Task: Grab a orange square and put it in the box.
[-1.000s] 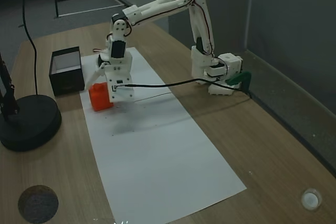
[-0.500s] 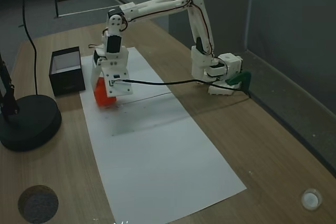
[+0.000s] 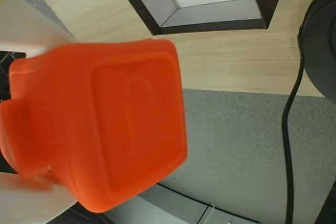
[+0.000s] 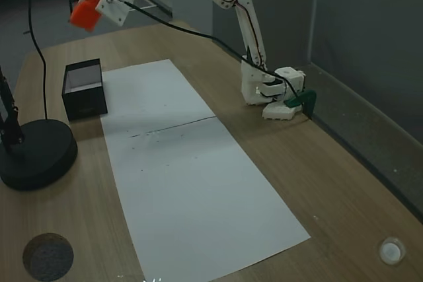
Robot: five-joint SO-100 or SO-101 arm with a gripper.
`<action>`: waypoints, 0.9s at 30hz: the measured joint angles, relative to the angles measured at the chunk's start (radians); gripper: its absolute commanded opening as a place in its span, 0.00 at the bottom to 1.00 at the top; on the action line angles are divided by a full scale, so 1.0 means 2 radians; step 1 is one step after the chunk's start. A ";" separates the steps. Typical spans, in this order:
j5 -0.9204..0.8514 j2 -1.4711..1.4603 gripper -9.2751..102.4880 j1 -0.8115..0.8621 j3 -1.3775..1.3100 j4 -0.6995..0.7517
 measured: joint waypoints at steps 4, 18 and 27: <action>0.000 -0.030 0.17 0.026 -0.005 -0.027; -0.008 -0.179 0.17 0.064 -0.005 -0.077; -0.008 -0.222 0.18 0.071 -0.005 -0.105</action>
